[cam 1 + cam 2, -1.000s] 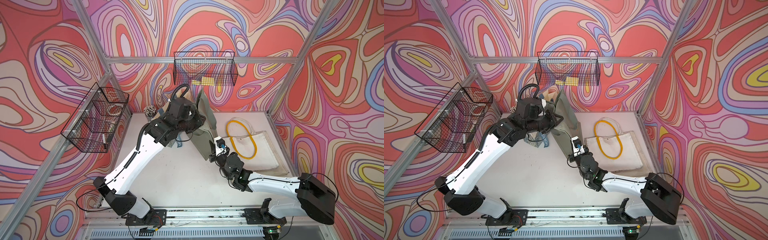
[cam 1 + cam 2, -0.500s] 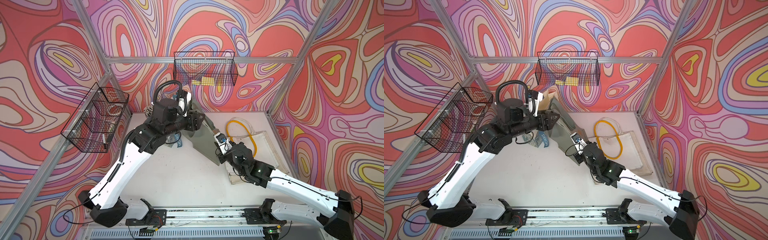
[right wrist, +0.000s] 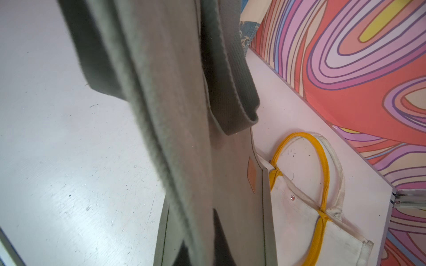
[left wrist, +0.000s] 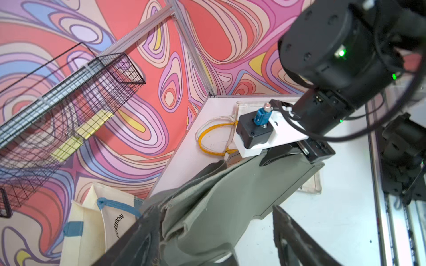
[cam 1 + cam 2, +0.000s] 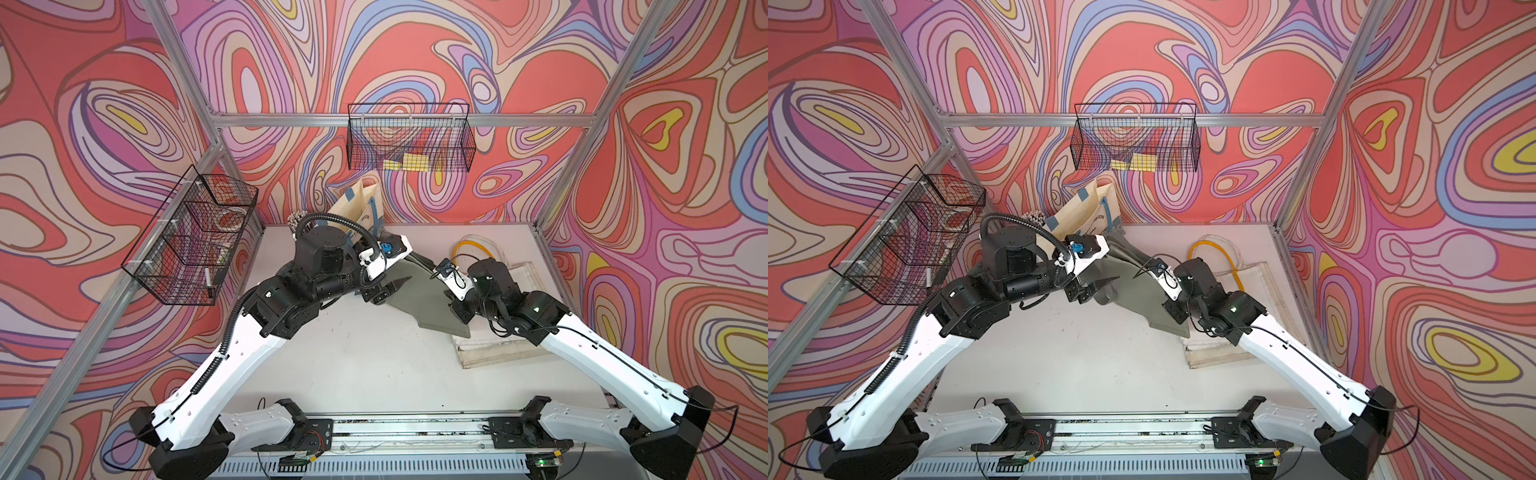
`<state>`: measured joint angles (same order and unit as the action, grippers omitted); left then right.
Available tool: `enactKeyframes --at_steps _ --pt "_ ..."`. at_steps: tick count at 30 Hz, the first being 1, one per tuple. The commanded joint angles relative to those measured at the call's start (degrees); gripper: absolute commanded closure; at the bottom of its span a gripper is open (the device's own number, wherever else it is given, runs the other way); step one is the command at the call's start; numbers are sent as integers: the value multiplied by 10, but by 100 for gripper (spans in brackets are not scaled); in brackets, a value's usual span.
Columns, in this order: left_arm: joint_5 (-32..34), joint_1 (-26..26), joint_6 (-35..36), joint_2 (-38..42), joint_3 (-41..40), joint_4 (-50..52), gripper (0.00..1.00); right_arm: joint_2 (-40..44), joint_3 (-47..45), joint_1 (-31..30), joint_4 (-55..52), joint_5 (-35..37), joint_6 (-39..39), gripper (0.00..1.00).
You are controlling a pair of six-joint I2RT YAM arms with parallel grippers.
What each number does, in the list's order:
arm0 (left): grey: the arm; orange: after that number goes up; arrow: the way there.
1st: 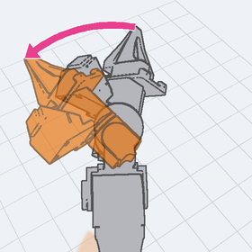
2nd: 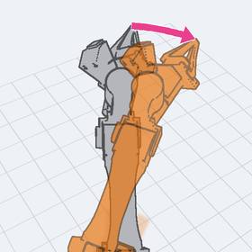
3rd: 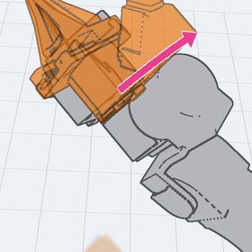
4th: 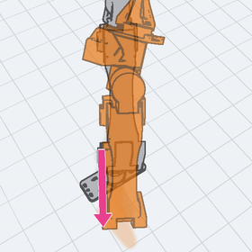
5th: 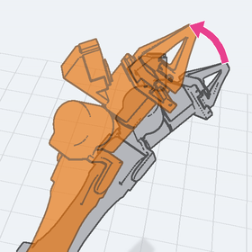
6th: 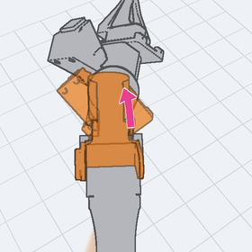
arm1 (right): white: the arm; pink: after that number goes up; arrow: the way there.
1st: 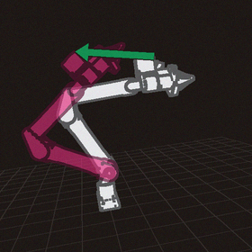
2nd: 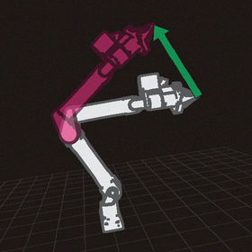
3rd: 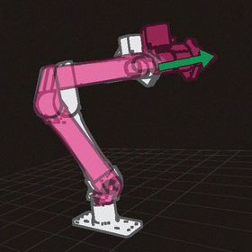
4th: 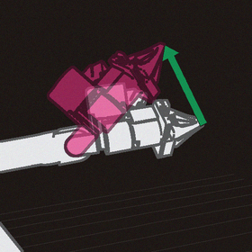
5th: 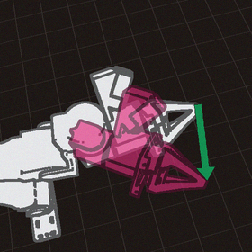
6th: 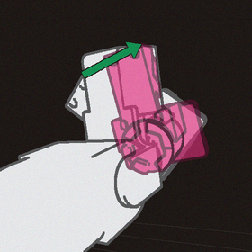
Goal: Put away the canvas bag
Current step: Press the canvas bag.
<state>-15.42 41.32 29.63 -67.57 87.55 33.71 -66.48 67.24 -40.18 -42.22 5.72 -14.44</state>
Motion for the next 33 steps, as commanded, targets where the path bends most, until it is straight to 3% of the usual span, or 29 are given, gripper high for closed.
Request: enactKeyframes --at_steps 1,12,19,24,29,33 --pt "-19 3 100 4 -7 17 20 -4 34 4 -19 -34 -25 100" --pt "-48 4 194 -45 15 86 19 -34 90 5 -74 -52 -63 100" --pt "15 4 194 -81 21 85 19 -51 113 5 -95 -61 -81 100" --pt "34 4 182 -100 32 98 24 -56 117 5 -100 -67 -81 100" --pt "31 4 184 -98 20 108 45 -54 116 5 -91 -71 -79 100" --pt "45 3 178 -87 2 90 86 -53 110 5 -87 -81 -76 100"
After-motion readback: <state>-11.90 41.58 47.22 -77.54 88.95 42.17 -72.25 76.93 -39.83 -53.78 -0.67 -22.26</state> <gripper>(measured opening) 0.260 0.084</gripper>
